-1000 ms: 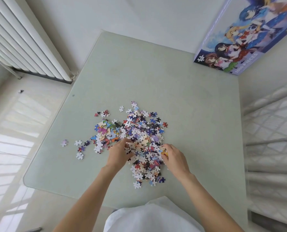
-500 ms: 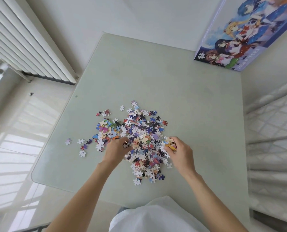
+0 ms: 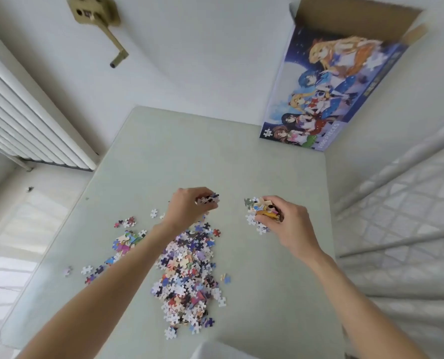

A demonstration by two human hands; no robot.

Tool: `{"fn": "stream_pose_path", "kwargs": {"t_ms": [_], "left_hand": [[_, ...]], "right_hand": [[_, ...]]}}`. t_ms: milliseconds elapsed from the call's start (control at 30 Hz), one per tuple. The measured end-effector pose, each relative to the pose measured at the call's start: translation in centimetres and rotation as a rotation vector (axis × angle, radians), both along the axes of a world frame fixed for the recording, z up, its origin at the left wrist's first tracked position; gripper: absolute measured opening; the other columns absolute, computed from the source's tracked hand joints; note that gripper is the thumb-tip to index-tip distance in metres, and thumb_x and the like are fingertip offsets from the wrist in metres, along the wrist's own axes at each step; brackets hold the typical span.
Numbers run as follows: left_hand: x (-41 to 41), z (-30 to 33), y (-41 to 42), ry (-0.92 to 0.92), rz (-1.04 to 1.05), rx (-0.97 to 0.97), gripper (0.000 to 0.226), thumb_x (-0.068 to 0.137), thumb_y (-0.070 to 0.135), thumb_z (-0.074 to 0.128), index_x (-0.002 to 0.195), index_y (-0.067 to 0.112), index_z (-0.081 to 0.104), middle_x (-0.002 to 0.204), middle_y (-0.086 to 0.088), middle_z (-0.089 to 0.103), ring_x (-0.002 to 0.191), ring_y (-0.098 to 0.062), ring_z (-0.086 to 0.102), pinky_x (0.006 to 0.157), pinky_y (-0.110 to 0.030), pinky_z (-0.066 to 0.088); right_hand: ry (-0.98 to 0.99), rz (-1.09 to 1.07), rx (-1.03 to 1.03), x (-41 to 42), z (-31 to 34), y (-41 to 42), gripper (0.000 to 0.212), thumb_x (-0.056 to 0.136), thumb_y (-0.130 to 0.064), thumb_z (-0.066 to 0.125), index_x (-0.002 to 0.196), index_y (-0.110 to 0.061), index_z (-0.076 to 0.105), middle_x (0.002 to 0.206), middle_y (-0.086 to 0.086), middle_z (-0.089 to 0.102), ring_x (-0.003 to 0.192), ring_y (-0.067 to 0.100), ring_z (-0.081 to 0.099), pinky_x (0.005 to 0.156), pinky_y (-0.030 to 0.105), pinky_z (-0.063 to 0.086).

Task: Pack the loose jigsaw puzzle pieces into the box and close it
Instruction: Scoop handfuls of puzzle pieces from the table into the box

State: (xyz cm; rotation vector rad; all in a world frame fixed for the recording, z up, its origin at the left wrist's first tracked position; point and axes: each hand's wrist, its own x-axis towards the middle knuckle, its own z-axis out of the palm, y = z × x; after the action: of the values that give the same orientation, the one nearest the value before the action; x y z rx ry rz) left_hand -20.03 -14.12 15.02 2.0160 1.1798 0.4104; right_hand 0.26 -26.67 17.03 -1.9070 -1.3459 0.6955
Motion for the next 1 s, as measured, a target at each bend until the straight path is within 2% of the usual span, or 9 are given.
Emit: {"fn": "stream_pose_path", "kwargs": {"t_ms": [100, 200, 333, 467, 533, 667, 733, 900, 1000], "left_hand": [[5.8, 4.7, 4.3, -0.105, -0.058, 0.056, 0.008, 0.080, 0.019, 0.072, 0.087, 0.022, 0.070, 0.058, 0.010, 0.063, 0.047, -0.009, 0.063, 0.049, -0.016, 0.047], [11.5, 9.5, 8.5, -0.216, -0.095, 0.181, 0.009, 0.078, 0.018, 0.072, 0.084, 0.024, 0.070, 0.056, 0.010, 0.061, 0.042, -0.007, 0.058, 0.046, -0.012, 0.042], [19.7, 14.8, 14.5, -0.307, -0.141, 0.378, 0.011, 0.080, 0.021, 0.071, 0.090, 0.018, 0.070, 0.061, 0.006, 0.062, 0.044, -0.009, 0.058, 0.047, -0.015, 0.045], [26.8, 18.2, 19.5, -0.343, -0.186, 0.617, 0.018, 0.080, 0.026, 0.071, 0.095, 0.017, 0.071, 0.076, -0.001, 0.071, 0.062, -0.020, 0.065, 0.064, -0.028, 0.051], [29.7, 19.0, 21.6, -0.324, -0.208, 0.720, 0.019, 0.081, 0.028, 0.069, 0.097, 0.017, 0.071, 0.085, -0.001, 0.072, 0.073, -0.022, 0.065, 0.071, -0.030, 0.049], [34.4, 18.0, 25.2, -0.202, -0.249, 0.765, 0.021, 0.084, 0.029, 0.065, 0.103, 0.020, 0.069, 0.097, -0.001, 0.072, 0.088, -0.024, 0.064, 0.078, -0.031, 0.046], [35.7, 16.8, 26.2, -0.139, -0.275, 0.799, 0.023, 0.086, 0.030, 0.063, 0.106, 0.021, 0.069, 0.101, -0.001, 0.072, 0.091, -0.024, 0.064, 0.081, -0.033, 0.047], [36.9, 15.3, 27.7, 0.035, -0.327, 0.838, 0.025, 0.090, 0.034, 0.057, 0.111, 0.023, 0.067, 0.106, -0.001, 0.070, 0.097, -0.022, 0.064, 0.077, -0.033, 0.049], [36.4, 15.2, 28.1, 0.027, -0.292, 0.786, 0.030, 0.086, 0.043, 0.059, 0.110, 0.027, 0.066, 0.104, 0.003, 0.070, 0.096, -0.020, 0.062, 0.071, -0.028, 0.043]], "right_hand": [[-0.147, 0.005, 0.160, 5.2, 4.7, 3.4, 0.031, 0.074, -0.018, 0.078, 0.103, -0.016, 0.068, 0.074, -0.012, 0.063, 0.070, 0.003, 0.056, 0.065, 0.008, 0.043], [-0.288, -0.033, 0.337, 10.3, 9.0, 7.4, 0.036, 0.072, -0.019, 0.079, 0.106, -0.011, 0.068, 0.079, -0.001, 0.068, 0.069, 0.003, 0.055, 0.065, 0.016, 0.042], [-0.425, -0.098, 0.465, 18.1, 13.2, 13.8, 0.041, 0.076, -0.021, 0.076, 0.113, -0.008, 0.065, 0.089, 0.002, 0.069, 0.075, 0.011, 0.059, 0.068, 0.016, 0.042], [-0.444, -0.134, 0.484, 24.2, 15.4, 19.8, 0.038, 0.080, -0.025, 0.072, 0.114, -0.011, 0.063, 0.096, 0.004, 0.070, 0.083, 0.018, 0.065, 0.071, 0.030, 0.050], [-0.477, -0.149, 0.493, 26.3, 16.1, 22.2, 0.038, 0.080, -0.025, 0.072, 0.114, -0.011, 0.063, 0.099, 0.006, 0.071, 0.086, 0.021, 0.065, 0.075, 0.033, 0.052], [-0.578, -0.097, 0.459, 29.5, 16.4, 25.6, 0.036, 0.081, -0.021, 0.071, 0.115, -0.012, 0.064, 0.104, 0.007, 0.070, 0.093, 0.021, 0.064, 0.076, 0.022, 0.041], [-0.637, -0.037, 0.413, 30.5, 15.8, 26.6, 0.035, 0.083, -0.018, 0.069, 0.116, -0.012, 0.063, 0.110, 0.007, 0.068, 0.100, 0.023, 0.063, 0.081, 0.024, 0.043], [-0.647, 0.024, 0.335, 32.3, 14.0, 27.9, 0.034, 0.084, -0.015, 0.067, 0.118, -0.015, 0.062, 0.115, 0.006, 0.066, 0.104, 0.021, 0.060, 0.085, 0.028, 0.046], [-0.634, 0.044, 0.264, 32.5, 13.5, 28.4, 0.035, 0.088, -0.018, 0.063, 0.122, -0.019, 0.056, 0.116, 0.006, 0.064, 0.104, 0.022, 0.059, 0.083, 0.031, 0.048]]}}
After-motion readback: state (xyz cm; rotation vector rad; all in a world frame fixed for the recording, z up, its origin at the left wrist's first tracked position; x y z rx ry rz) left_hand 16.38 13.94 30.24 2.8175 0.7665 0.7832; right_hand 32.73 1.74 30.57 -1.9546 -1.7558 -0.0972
